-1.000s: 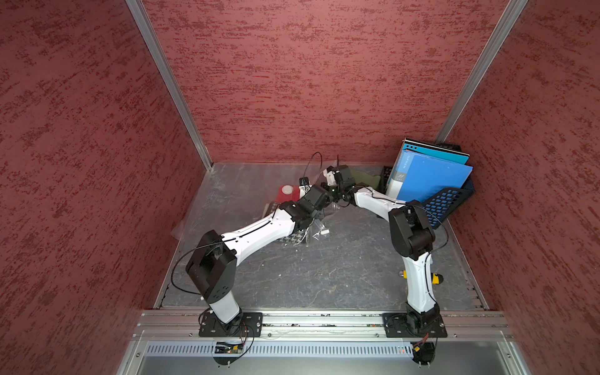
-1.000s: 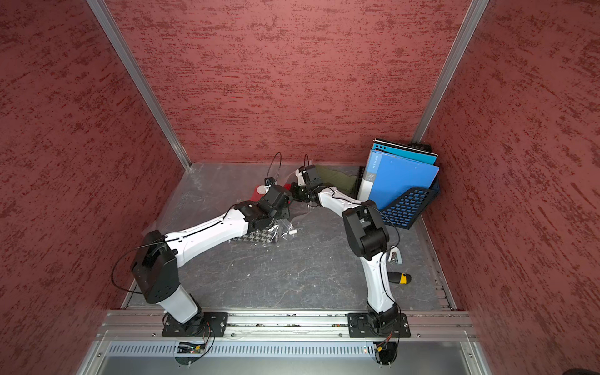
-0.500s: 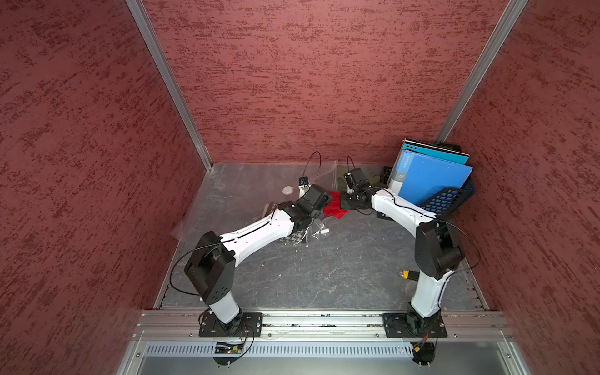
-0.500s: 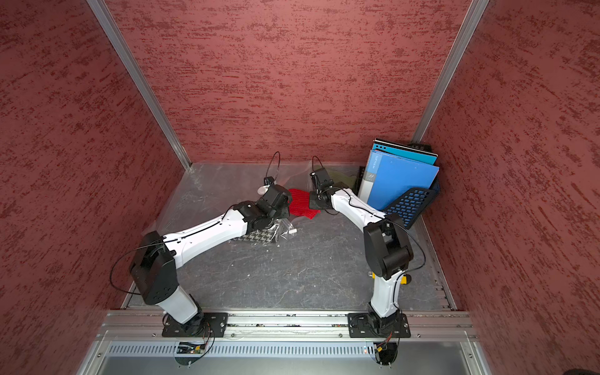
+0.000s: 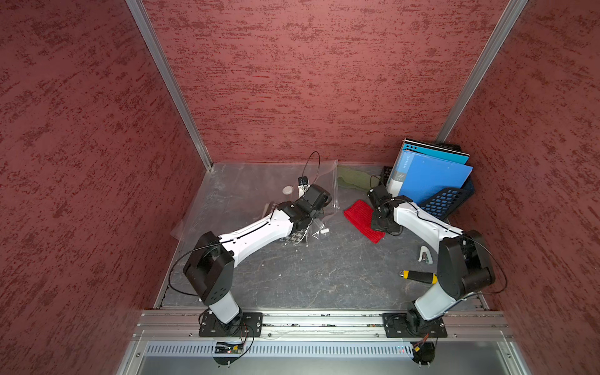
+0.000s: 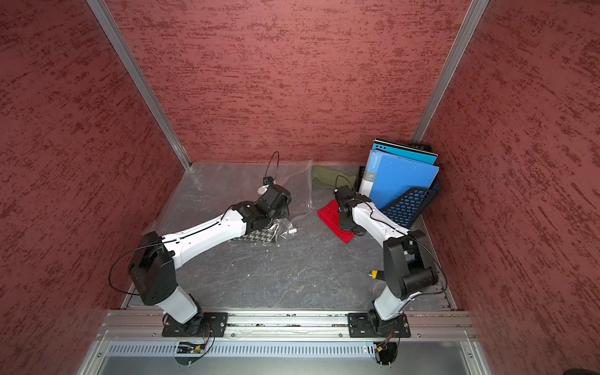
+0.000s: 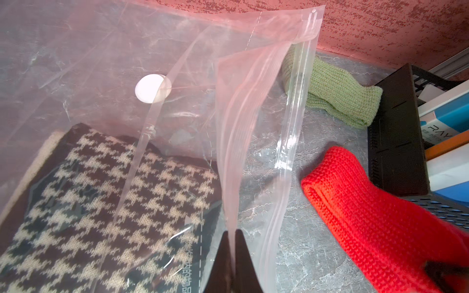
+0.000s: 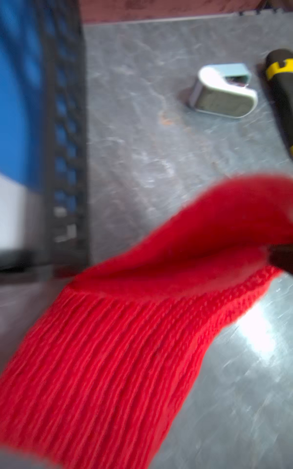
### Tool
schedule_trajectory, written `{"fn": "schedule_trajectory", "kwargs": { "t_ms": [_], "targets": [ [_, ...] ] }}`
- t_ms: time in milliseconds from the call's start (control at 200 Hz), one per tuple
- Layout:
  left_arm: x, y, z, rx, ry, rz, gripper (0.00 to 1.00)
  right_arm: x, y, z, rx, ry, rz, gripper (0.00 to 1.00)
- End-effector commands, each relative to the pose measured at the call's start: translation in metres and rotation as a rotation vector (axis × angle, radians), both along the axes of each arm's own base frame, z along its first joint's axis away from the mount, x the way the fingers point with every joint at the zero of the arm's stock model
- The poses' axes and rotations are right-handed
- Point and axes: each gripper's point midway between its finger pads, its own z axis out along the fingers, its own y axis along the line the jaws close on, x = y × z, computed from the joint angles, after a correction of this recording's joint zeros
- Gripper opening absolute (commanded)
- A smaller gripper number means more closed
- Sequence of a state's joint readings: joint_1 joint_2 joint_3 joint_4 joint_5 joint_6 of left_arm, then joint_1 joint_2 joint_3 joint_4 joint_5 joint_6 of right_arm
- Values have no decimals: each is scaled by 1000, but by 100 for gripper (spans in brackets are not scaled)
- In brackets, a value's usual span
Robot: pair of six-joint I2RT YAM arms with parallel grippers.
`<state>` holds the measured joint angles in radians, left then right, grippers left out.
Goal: Take the scarf out of the vacuum bag
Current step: Take out the scarf from the vacuum bag.
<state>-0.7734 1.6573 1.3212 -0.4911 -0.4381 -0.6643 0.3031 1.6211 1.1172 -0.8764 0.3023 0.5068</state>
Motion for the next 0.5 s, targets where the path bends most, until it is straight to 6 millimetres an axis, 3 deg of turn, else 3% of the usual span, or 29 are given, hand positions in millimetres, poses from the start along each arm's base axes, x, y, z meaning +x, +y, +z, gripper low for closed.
{"fn": "schedule_trajectory", "kwargs": {
  "t_ms": [0, 75, 150, 220, 311, 401, 496],
  "targets": [
    [3, 2, 19, -36, -51, 4, 0, -26, 1, -3, 36, 60, -25, 53],
    [2, 1, 19, -36, -49, 4, 0, -23, 4, 9, 54, 25, 1, 58],
    [2, 1, 19, -38, -47, 0, 0, -9, 16, 38, 118, -102, 61, 60],
    [1, -1, 18, -37, -45, -2, 0, 6, 45, 79, 281, -284, 165, 61],
    [0, -6, 16, -43, -41, -12, 0, 22, 96, 105, 537, -385, 307, 62],
    [-4, -14, 13, -42, -38, -18, 0, 41, 139, 105, 736, -369, 392, 60],
    [-9, -23, 9, -46, -33, -27, 0, 70, 169, 78, 841, -288, 416, 60]
  ]
}}
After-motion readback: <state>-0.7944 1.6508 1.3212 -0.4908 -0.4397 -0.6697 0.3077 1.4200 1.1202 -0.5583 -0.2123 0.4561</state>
